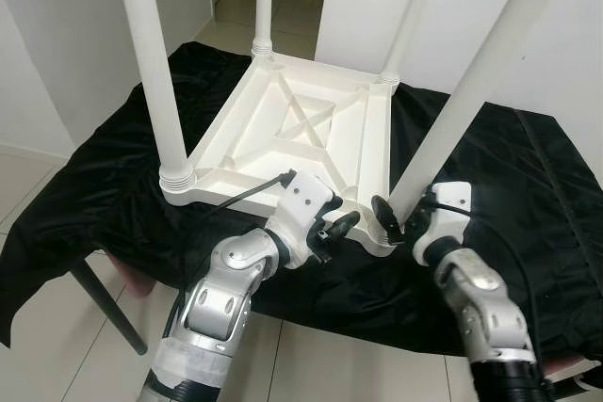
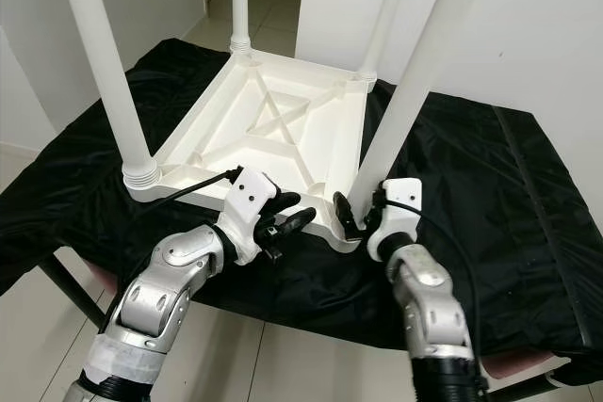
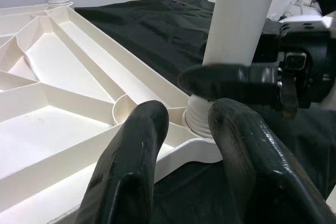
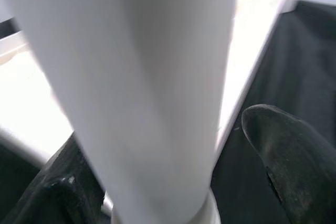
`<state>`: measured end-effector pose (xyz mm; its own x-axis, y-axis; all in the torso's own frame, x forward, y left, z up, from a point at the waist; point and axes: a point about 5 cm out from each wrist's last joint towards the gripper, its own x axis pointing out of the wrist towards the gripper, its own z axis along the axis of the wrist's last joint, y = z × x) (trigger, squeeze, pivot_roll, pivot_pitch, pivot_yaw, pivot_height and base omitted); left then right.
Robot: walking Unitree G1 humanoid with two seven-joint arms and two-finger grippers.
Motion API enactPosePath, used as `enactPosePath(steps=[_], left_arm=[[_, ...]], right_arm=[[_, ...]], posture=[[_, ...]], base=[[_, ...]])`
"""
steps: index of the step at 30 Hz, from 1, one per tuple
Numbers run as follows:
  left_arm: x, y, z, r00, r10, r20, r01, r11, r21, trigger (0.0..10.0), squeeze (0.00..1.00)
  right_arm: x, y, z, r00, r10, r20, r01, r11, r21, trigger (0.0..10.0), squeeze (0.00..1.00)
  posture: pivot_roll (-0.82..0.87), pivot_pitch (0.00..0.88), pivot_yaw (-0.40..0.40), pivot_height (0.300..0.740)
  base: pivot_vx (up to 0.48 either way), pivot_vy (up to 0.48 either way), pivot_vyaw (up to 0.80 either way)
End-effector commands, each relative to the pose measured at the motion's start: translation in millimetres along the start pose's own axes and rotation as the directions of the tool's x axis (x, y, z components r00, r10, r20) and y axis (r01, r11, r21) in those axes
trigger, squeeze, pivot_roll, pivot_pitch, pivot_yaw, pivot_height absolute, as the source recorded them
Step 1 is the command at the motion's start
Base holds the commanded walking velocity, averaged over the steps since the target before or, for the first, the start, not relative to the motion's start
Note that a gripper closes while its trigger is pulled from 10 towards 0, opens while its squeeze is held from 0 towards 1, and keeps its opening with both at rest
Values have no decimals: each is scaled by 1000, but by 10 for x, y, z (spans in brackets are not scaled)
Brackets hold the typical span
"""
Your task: Building children table
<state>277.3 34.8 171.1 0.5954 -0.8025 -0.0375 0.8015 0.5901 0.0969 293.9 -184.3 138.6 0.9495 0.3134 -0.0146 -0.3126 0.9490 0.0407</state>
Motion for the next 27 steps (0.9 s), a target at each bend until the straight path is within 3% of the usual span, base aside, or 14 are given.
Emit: enactPosePath(steps=[1, 3, 6, 7, 11, 13, 20, 27], left_arm=[[21, 26, 20, 999, 46, 2, -46, 999, -3, 10000, 0], [24, 38, 28, 999, 47, 3, -47, 999, -1, 10000, 0], [24, 42, 31, 999, 47, 4, -47, 999, 0, 10000, 0], [31, 62, 43, 999, 49, 7, -49, 999, 3, 10000, 0], [42, 70, 55, 999, 49, 10, -49, 999, 5, 10000, 0], [45, 72, 67, 999, 49, 13, -49, 999, 8, 10000, 0], [28, 91, 65, 998, 62, 12, -62, 998, 6, 10000, 0], [20, 83, 57, 998, 62, 10, -62, 998, 5, 10000, 0]], right_arm=[[6, -34, -21, 995, 101, -17, -102, 995, -19, 10000, 0], [8, -49, -37, 978, 202, -44, -204, 978, -42, 10000, 0], [9, -52, -31, 973, 228, -44, -230, 971, -59, 10000, 0], [71, -44, -15, 943, 325, -74, -332, 937, -112, 10000, 0], [137, -65, -8, 920, 379, -100, -390, 910, -138, 10000, 0], [182, -106, -5, 912, 394, -114, -408, 900, -154, 0, 0], [168, -159, -85, 902, 403, -157, -423, 898, -125, 0, 0], [151, -160, -141, 927, 350, -131, -359, 932, -53, 0, 0]], posture=[[-8, 10, -92, 740], [-8, 10, -92, 740], [-8, 10, -92, 740], [-10, 6, -82, 740], [-6, 4, -81, 740], [0, 4, -83, 740], [8, 5, -88, 740], [5, 9, -86, 740]], base=[[0, 0, 0], [0, 0, 0], [0, 0, 0], [0, 0, 0], [0, 0, 0], [0, 0, 0], [0, 0, 0], [0, 0, 0]])
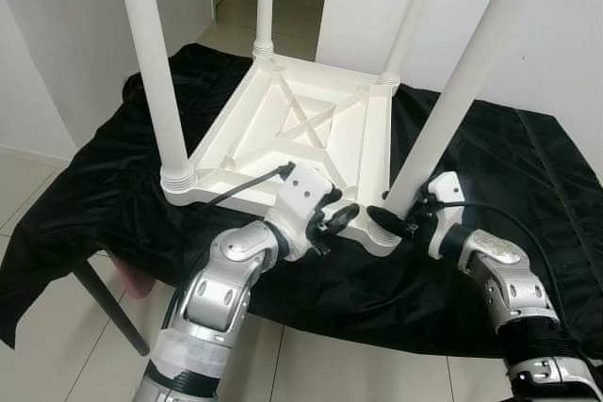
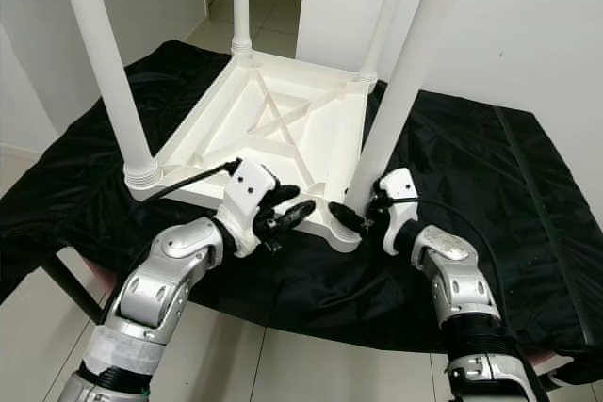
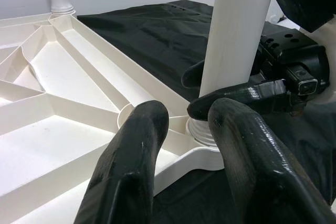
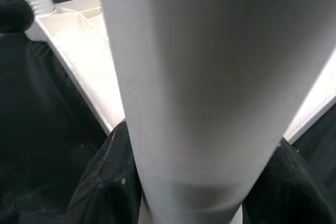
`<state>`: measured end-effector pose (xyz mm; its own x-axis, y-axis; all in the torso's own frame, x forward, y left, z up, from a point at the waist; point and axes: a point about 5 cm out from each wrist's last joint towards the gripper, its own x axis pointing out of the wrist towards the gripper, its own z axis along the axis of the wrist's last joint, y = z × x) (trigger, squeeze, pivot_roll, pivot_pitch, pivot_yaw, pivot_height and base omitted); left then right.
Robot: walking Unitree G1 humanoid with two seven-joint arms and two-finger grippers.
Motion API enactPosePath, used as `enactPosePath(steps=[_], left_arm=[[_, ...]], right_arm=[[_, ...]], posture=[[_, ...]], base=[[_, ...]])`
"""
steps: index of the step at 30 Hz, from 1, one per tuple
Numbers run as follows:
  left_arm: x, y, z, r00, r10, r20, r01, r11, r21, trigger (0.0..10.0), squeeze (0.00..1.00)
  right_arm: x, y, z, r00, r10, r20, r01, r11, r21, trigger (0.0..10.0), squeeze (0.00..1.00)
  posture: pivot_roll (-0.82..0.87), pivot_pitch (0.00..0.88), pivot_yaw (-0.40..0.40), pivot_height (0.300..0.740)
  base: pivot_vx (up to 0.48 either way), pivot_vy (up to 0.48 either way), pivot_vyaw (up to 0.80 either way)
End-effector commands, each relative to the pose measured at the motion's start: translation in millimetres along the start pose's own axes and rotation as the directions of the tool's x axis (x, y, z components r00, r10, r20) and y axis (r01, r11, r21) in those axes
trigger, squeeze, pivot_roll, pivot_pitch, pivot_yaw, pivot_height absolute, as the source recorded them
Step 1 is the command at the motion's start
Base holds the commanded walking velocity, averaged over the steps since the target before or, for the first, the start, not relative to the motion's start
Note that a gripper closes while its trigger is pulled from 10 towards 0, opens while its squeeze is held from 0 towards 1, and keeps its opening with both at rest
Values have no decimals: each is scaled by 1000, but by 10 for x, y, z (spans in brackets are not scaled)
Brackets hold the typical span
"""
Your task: Building children table
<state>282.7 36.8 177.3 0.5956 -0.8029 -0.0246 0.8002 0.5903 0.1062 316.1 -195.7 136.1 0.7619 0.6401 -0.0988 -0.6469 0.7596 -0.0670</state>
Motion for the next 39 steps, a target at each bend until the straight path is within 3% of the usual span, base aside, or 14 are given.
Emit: enactPosePath(steps=[1, 17, 18, 19, 20, 21, 22, 24, 32, 33, 36, 37, 38, 39], left_arm=[[10, 22, -2, 998, 60, -4, -60, 998, -4, 10000, 0], [20, -7, -12, 999, 48, -5, -48, 999, -10, 10000, 0], [22, -14, -17, 999, 45, -6, -45, 999, -11, 10000, 0], [22, -14, -17, 999, 45, -6, -45, 999, -11, 10000, 0], [23, -19, -20, 999, 42, -7, -42, 999, -12, 10000, 0], [23, -19, -20, 999, 42, -7, -42, 999, -12, 10000, 0], [23, -22, -21, 999, 40, -7, -40, 999, -13, 10000, 0], [23, -24, -22, 999, 39, -6, -39, 999, -13, 10000, 0], [30, -39, -26, 999, 34, -6, -34, 999, -12, 10000, 0], [25, -39, -28, 999, 31, -6, -32, 999, -10, 10000, 0], [26, -34, -27, 999, 32, -6, -32, 999, -9, 10000, 0], [29, -35, -26, 1000, 30, -6, -30, 1000, -6, 10000, 0], [29, -35, -26, 1000, 30, -6, -30, 1000, -6, 10000, 0], [31, -38, -24, 1000, 29, -5, -29, 1000, -6, 10000, 0]], right_arm=[[4, 38, -137, 999, -36, -40, 39, 997, 73, 0, 0], [108, 333, -76, 924, -382, -31, 382, 914, 138, 0, 0], [120, 428, -97, 878, -476, -53, 478, 865, 152, 0, 0], [120, 428, -97, 878, -476, -53, 478, 865, 152, 0, 0], [127, 530, -115, 824, -562, -74, 566, 805, 181, 0, 0], [127, 530, -115, 824, -562, -74, 566, 805, 181, 0, 0], [135, 612, -121, 778, -622, -90, 626, 753, 203, 0, 0], [151, 685, -109, 741, -664, -104, 668, 709, 227, 0, 0], [192, 747, 9, 741, -667, -79, 661, 703, 264, 0, 0], [186, 759, 17, 754, -652, -77, 648, 720, 250, 10000, 0], [186, 765, 27, 775, -628, -70, 624, 742, 244, 10000, 0], [163, 739, 33, 777, -626, -62, 621, 748, 232, 10000, 627], [163, 739, 33, 777, -626, -62, 621, 748, 232, 10000, 627], [132, 697, 39, 786, -616, -48, 609, 760, 227, 10000, 1000]], posture=[[5, 9, -86, 740], [-8, 16, -83, 740], [-9, 14, -89, 740], [-9, 14, -89, 740], [-9, 14, -89, 740], [-9, 14, -89, 740], [-9, 14, -89, 740], [-9, 14, -89, 740], [-3, 0, -97, 740], [-3, 0, -96, 740], [-4, 0, -95, 740], [-4, 0, -94, 740], [-4, 0, -94, 740], [-4, 0, -95, 740]], base=[[0, 0, 0], [0, 0, 0], [0, 0, 0], [0, 0, 0], [0, 0, 0], [0, 0, 0], [0, 0, 0], [0, 0, 0], [0, 0, 0], [0, 0, 0], [0, 0, 0], [0, 0, 0], [0, 0, 0], [0, 0, 0]])
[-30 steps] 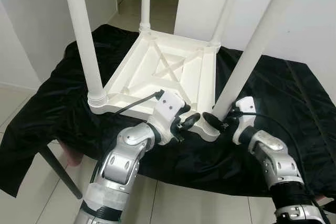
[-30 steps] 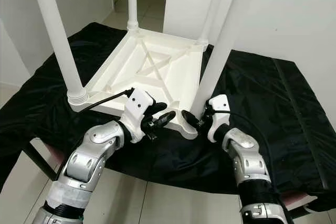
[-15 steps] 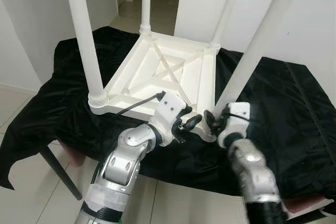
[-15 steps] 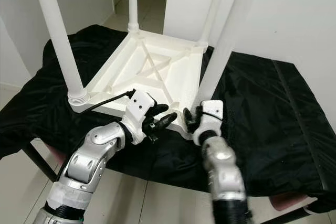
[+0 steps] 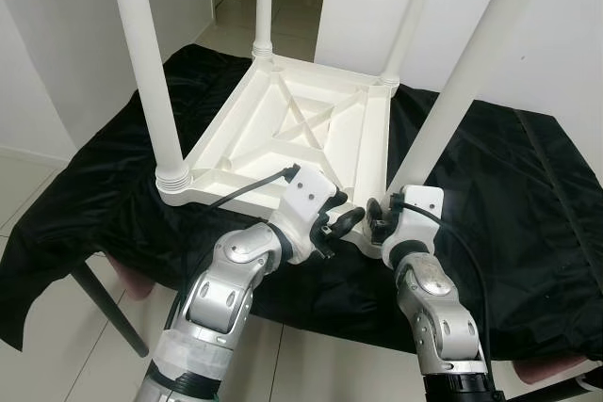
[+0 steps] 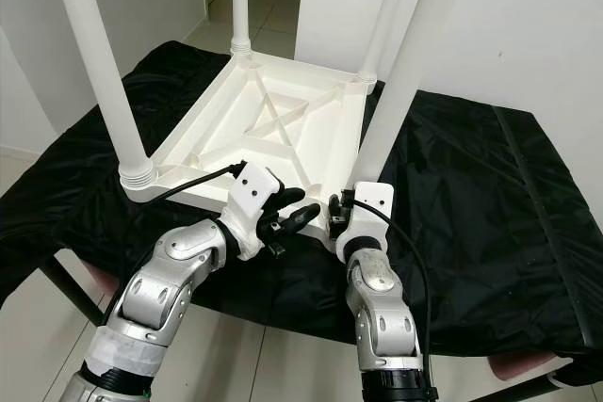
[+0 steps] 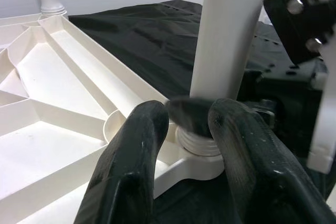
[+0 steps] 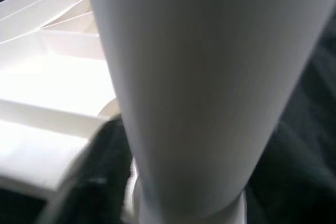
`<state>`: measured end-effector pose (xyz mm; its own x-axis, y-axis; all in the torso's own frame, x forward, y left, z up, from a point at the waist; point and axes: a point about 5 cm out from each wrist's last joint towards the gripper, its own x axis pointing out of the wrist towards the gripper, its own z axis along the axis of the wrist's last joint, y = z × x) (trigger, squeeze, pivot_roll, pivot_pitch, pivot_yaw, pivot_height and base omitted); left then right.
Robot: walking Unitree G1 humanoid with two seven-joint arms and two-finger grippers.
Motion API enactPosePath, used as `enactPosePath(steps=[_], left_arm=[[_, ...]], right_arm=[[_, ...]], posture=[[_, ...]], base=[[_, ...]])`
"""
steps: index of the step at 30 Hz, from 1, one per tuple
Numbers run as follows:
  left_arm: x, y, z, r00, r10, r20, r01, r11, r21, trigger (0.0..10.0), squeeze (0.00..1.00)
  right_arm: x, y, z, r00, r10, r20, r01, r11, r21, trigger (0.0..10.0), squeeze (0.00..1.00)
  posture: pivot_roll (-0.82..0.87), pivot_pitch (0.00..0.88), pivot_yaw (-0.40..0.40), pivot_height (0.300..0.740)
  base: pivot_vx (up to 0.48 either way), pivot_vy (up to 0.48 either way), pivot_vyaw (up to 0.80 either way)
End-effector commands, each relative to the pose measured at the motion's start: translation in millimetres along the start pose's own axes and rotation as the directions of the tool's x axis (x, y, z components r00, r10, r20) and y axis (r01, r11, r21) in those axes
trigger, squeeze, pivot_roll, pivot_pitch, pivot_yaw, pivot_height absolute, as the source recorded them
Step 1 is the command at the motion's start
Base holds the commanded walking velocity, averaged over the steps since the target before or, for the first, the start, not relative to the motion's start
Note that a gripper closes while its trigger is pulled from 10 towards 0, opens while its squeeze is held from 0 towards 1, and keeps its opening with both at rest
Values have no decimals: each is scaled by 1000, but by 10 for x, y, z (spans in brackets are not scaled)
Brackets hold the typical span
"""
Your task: Building children table
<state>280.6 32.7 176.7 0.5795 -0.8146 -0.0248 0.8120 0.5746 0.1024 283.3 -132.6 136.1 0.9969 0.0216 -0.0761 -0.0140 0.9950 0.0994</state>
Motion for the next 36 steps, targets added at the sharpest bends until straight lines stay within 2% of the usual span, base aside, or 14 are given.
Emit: enactPosePath(steps=[1, 5, 7, 9, 11, 12, 13, 19, 21, 23, 25, 28, 29, 36], left_arm=[[13, 3, -23, 999, 48, -7, -48, 999, -2, 10000, 0], [23, 2, -27, 999, 46, -7, -46, 999, -4, 10000, 0], [25, -3, -24, 999, 46, -6, -46, 999, 1, 10000, 0], [25, -3, -24, 999, 46, -6, -46, 999, 1, 10000, 0], [22, 24, -14, 998, 55, -5, -55, 998, 0, 10000, 0], [22, 24, -14, 998, 55, -5, -55, 998, 0, 10000, 0], [16, 39, -13, 998, 58, -5, -58, 998, 2, 10000, 0], [-9, 103, -25, 996, 85, -18, -85, 996, 17, 10000, 0], [-9, 103, -25, 996, 85, -18, -85, 996, 17, 10000, 0], [-13, 160, -8, 994, 105, -23, -105, 994, 15, 10000, 0], [-13, 160, -8, 994, 105, -23, -105, 994, 15, 10000, 0], [-19, 203, 1, 992, 122, -28, -121, 992, 15, 10000, 0], [-25, 215, 3, 991, 131, -30, -130, 991, 16, 10000, 0], [-75, 243, -12, 988, 151, -40, -150, 989, 16, 10000, 0]], right_arm=[[-17, -62, 4, 1000, 21, 8, -21, 1000, 11, 10000, 1000], [18, -151, 35, 997, 77, 26, -78, 996, 38, 10000, 1000], [56, -190, 45, 986, 161, 41, -162, 986, 30, 10000, 1000], [56, -190, 45, 986, 161, 41, -162, 986, 30, 10000, 1000], [112, -263, 55, 961, 273, 41, -272, 962, -40, 10000, 1000], [112, -263, 55, 961, 273, 41, -272, 962, -40, 10000, 1000], [134, -296, 47, 939, 342, 22, -340, 938, -71, 10000, 0], [175, -325, 11, 850, 524, -52, -525, 834, -170, 10000, 0], [175, -325, 11, 850, 524, -52, -525, 834, -170, 10000, 0], [254, -352, 18, 805, 586, -94, -590, 775, -226, 10000, 0], [254, -352, 18, 805, 586, -94, -590, 775, -226, 10000, 0], [347, -382, 34, 783, 611, -119, -618, 742, -261, 10000, 0], [383, -400, 26, 776, 617, -129, -627, 735, -257, 0, 0], [374, -380, -43, 759, 636, -137, -648, 720, -249, 0, 0]], posture=[[-6, 0, -94, 740], [-12, 0, -92, 740], [-12, 0, -92, 740], [-12, 0, -92, 740], [-15, 0, -87, 740], [-15, 0, -87, 740], [-11, 0, -90, 740], [-3, 0, -88, 740], [-3, 0, -88, 740], [2, 0, -87, 740], [2, 0, -87, 740], [6, 6, -87, 740], [13, 19, -93, 740], [22, 21, -94, 740]], base=[[0, 0, 0], [0, 0, 0], [0, 0, 0], [0, 0, 0], [0, 0, 0], [0, 0, 0], [0, 0, 0], [0, 0, 0], [0, 0, 0], [0, 0, 0], [0, 0, 0], [0, 0, 0], [0, 0, 0], [0, 0, 0]])
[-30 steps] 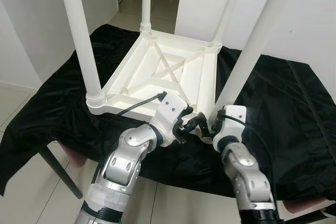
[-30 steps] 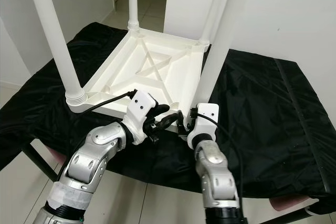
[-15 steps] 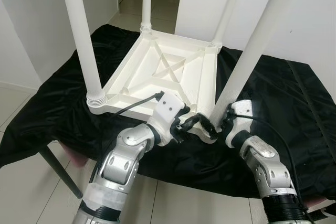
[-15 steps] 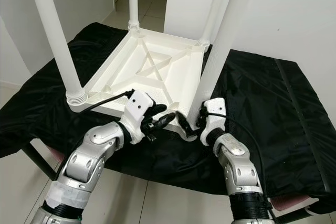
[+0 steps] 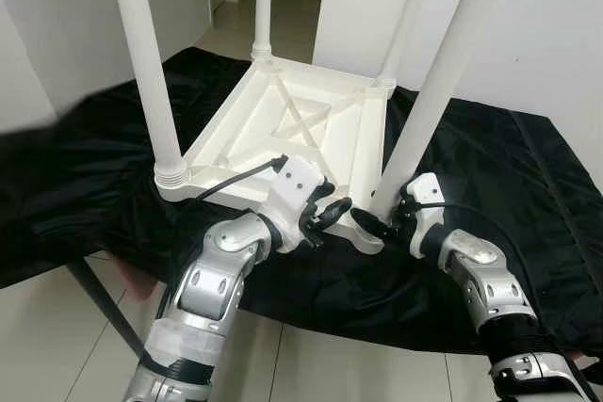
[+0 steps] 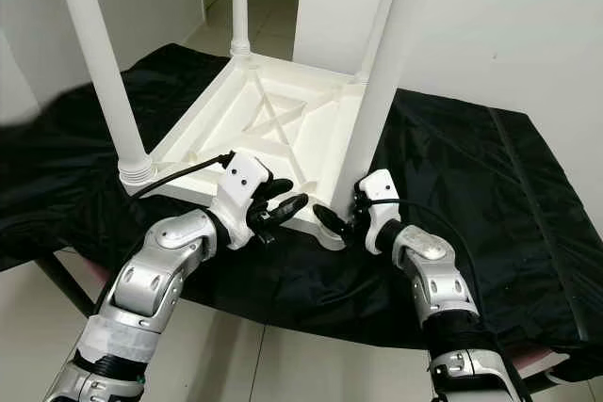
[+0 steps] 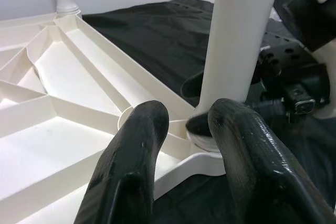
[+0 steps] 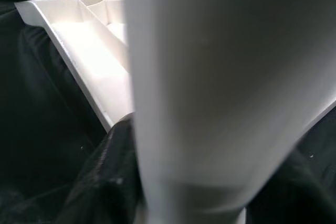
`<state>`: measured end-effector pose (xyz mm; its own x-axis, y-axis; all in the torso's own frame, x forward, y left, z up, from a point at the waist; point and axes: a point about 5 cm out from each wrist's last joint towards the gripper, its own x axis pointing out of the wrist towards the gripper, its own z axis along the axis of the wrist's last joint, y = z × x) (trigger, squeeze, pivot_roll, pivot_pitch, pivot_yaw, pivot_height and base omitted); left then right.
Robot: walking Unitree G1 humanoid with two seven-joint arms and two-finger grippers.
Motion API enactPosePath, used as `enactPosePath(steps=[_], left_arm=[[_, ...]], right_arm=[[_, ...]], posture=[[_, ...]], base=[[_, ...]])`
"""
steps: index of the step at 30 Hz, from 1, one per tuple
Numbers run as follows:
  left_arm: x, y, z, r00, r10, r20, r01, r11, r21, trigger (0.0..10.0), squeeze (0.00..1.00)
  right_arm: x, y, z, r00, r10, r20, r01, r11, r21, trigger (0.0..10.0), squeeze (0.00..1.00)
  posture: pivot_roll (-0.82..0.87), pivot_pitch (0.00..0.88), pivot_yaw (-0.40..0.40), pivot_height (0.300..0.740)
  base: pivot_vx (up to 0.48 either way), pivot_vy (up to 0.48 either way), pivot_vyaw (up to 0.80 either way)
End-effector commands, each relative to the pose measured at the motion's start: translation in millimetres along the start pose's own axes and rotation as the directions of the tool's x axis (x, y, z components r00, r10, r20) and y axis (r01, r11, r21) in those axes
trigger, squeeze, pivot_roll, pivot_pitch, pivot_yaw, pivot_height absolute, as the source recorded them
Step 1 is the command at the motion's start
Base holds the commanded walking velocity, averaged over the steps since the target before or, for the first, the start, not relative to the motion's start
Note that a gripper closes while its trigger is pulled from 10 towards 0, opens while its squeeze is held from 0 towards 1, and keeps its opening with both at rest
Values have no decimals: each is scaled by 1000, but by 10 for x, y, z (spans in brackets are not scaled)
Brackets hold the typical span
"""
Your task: Building children table
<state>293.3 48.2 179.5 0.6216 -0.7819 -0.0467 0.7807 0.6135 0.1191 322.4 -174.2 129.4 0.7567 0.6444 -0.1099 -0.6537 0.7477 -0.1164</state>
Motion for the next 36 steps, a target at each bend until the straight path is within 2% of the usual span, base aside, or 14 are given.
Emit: enactPosePath(steps=[1, 9, 16, 18, 20, 22, 23, 24, 25, 27, 28, 32, 35, 36], left_arm=[[-22, 57, -24, 995, 103, -16, -103, 995, -1, 10000, 0], [-7, 106, -21, 993, 116, -16, -116, 993, 8, 10000, 0], [28, 116, -25, 990, 137, -14, -137, 991, 0, 10000, 0], [43, 145, -73, 984, 173, -29, -174, 985, 0, 10000, 0], [44, 150, -80, 983, 179, -33, -179, 984, 3, 10000, 0], [54, 215, -115, 976, 211, -49, -211, 977, 3, 10000, 0], [54, 215, -115, 976, 211, -49, -211, 977, 3, 10000, 0], [55, 260, -140, 969, 238, -62, -238, 971, 5, 10000, 0], [55, 260, -140, 969, 238, -62, -238, 971, 5, 10000, 0], [52, 312, -182, 960, 271, -73, -272, 962, -3, 10000, 0], [50, 318, -193, 958, 277, -75, -278, 961, -3, 10000, 0], [55, 330, -221, 953, 292, -85, -294, 956, -6, 10000, 0], [60, 338, -241, 947, 306, -93, -309, 951, -15, 10000, 0], [59, 335, -244, 946, 310, -93, -313, 950, -18, 10000, 0]], right_arm=[[23, 79, -51, 1000, 20, -17, -21, 1000, -7, 0, 0], [40, 158, -79, 1000, -7, -3, 7, 1000, 9, 0, 0], [50, 179, -53, 985, -170, 17, 169, 983, 77, 0, 0], [56, 273, -69, 934, -357, 3, 354, 927, 129, 0, 0], [57, 293, -72, 927, -374, 0, 371, 919, 133, 0, 0], [51, 387, -117, 874, -485, -17, 481, 860, 170, 0, 0], [51, 387, -117, 874, -485, -17, 481, 860, 170, 0, 0], [36, 426, -158, 824, -565, -46, 563, 806, 183, 0, 0], [36, 426, -158, 824, -565, -46, 563, 806, 183, 0, 0], [5, 482, -177, 723, -688, -65, 684, 699, 208, 0, 0], [-12, 486, -171, 689, -722, -62, 716, 664, 216, 0, 0], [-6, 515, -142, 666, -743, -64, 733, 637, 240, 0, 0], [0, 537, -95, 669, -741, -53, 727, 638, 253, 0, 0], [-1, 551, -53, 684, -729, -29, 711, 657, 248, 0, 0]], posture=[[22, 20, -93, 740], [16, 11, -98, 740], [11, 5, -104, 740], [3, 0, -91, 740], [3, 0, -91, 740], [-3, 0, -76, 740], [-3, 0, -76, 740], [-5, 0, -71, 740], [-5, 0, -71, 740], [-15, 0, -56, 740], [-15, 0, -56, 740], [-26, 1, -44, 740], [-33, 8, -45, 740], [-35, 11, -45, 740]], base=[[0, 0, 0], [0, 0, 0], [0, 0, 0], [0, 0, 0], [0, 0, 0], [0, 0, 0], [0, 0, 0], [0, 0, 0], [0, 0, 0], [0, 0, 0], [0, 0, 0], [0, 0, 0], [0, 0, 0], [0, 0, 0]])
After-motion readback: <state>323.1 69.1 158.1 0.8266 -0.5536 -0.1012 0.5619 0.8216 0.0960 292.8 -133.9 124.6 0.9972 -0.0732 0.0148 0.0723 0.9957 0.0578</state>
